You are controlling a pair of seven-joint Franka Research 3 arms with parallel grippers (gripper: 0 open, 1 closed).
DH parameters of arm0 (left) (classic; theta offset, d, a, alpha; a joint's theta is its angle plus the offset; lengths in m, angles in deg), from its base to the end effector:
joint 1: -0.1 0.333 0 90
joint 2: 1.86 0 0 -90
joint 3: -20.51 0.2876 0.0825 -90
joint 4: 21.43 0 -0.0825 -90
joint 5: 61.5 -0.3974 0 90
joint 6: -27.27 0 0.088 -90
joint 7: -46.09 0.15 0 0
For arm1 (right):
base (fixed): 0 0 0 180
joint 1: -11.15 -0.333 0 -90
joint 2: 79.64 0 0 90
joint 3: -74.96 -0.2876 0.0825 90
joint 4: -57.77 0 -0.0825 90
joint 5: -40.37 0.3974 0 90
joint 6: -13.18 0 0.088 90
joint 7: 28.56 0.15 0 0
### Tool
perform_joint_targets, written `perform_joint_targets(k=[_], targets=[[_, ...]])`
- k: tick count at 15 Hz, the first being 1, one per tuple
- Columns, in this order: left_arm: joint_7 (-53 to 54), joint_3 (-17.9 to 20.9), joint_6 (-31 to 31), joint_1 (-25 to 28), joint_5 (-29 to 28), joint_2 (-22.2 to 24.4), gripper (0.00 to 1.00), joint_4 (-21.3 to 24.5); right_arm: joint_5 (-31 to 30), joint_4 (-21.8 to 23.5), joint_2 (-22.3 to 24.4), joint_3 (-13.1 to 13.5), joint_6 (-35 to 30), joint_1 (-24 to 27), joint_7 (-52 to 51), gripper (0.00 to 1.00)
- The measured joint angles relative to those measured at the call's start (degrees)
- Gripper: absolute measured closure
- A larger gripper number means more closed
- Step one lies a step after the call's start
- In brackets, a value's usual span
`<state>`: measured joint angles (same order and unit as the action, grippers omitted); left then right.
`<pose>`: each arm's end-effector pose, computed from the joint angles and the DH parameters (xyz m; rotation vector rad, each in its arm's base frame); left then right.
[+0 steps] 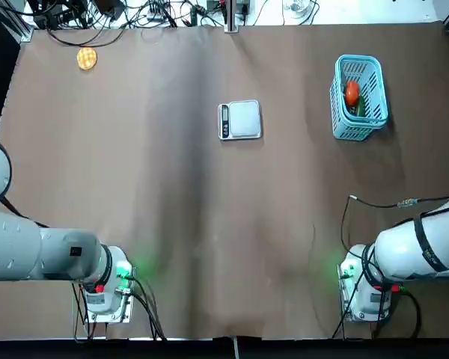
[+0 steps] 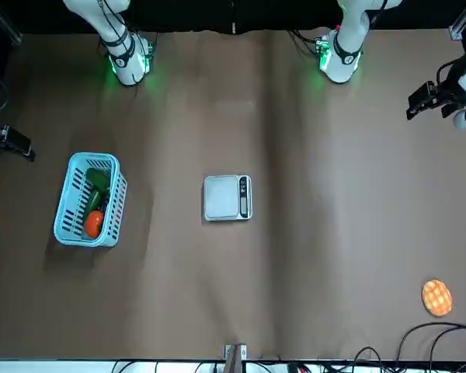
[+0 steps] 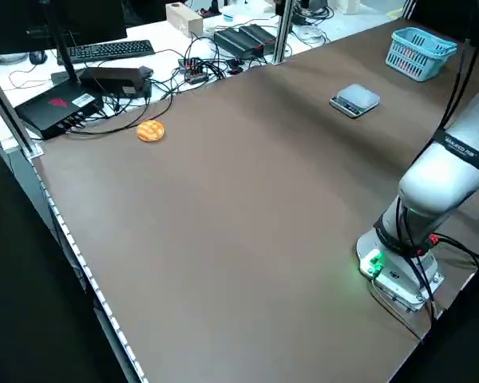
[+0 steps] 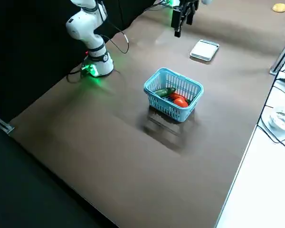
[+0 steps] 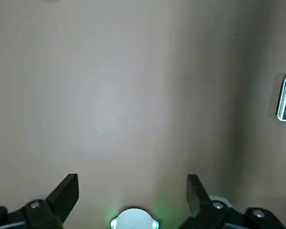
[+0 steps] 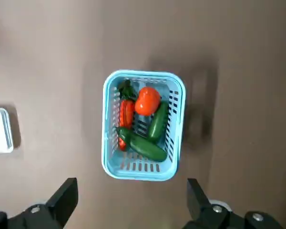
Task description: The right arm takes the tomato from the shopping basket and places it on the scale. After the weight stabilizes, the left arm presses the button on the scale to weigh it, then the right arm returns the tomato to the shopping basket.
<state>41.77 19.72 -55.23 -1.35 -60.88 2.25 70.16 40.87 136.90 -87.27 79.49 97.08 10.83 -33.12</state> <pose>0.5292 -0.0227 0.5686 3.1333 0.0555 -0.1369 0.5911 -0.0393 0.5579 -3.1386 -0.0114 0.0777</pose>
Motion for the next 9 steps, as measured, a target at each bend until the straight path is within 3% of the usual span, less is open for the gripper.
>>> perform_joint_targets(k=[3,9], targets=[[0.0,0.01,0.0,0.47,0.0,-0.01,0.0,0.0,0.02,0.14,0.31,0.08,-2.61,0.87,-3.39,0.0],[0.0,0.01,0.0,0.54,0.0,-0.01,0.0,0.0,0.06,2.62,2.01,0.18,-1.05,1.22,-4.21,0.0]])
